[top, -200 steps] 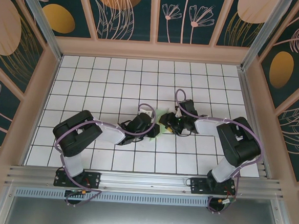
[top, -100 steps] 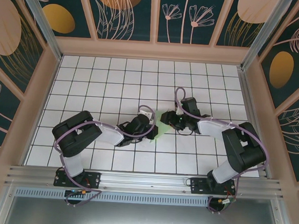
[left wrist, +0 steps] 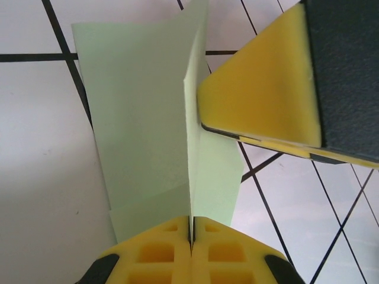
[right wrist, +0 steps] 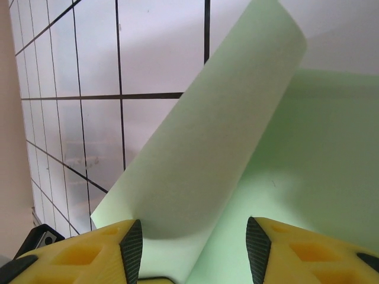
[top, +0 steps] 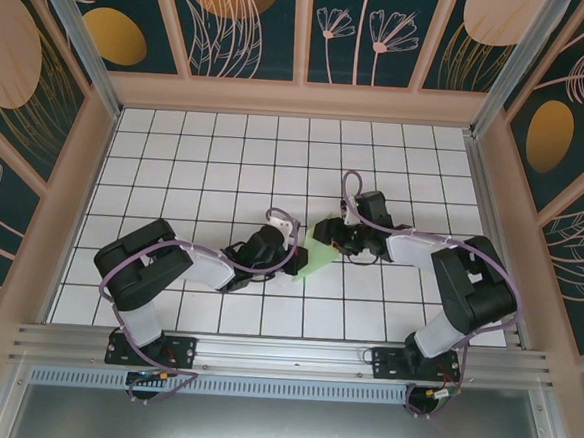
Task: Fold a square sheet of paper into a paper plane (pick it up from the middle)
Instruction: Fourth fold the wing at the center of the table.
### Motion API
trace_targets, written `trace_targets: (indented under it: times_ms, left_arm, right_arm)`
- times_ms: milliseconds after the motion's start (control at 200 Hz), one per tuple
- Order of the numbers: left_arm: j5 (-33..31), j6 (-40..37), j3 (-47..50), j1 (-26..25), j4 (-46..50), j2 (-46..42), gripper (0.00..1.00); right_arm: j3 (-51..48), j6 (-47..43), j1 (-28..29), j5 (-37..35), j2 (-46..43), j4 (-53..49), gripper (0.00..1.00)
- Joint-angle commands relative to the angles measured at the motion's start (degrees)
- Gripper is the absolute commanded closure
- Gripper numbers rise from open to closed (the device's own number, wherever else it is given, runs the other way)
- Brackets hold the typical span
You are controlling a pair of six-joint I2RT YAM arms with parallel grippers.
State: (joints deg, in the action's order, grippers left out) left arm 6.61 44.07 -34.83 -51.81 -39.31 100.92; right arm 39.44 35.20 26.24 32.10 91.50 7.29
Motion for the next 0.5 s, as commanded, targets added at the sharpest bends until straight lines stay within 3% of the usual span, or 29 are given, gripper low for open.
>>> trace_targets:
  times_ms: [0,495]
  left_arm:
    - [2.15,1.51,0.57,0.57,-3.58,-0.05,0.99]
    - [8.07,4.3,-2.08,2.19,-1.47,4.24,0.98]
  right_arm:
    - [-0.59,-0.75,-0.19,2.58,1.43,2.09,0.47]
    - [-4.08,-1.58,-0.29,1.76,-0.32,3.69,0.5]
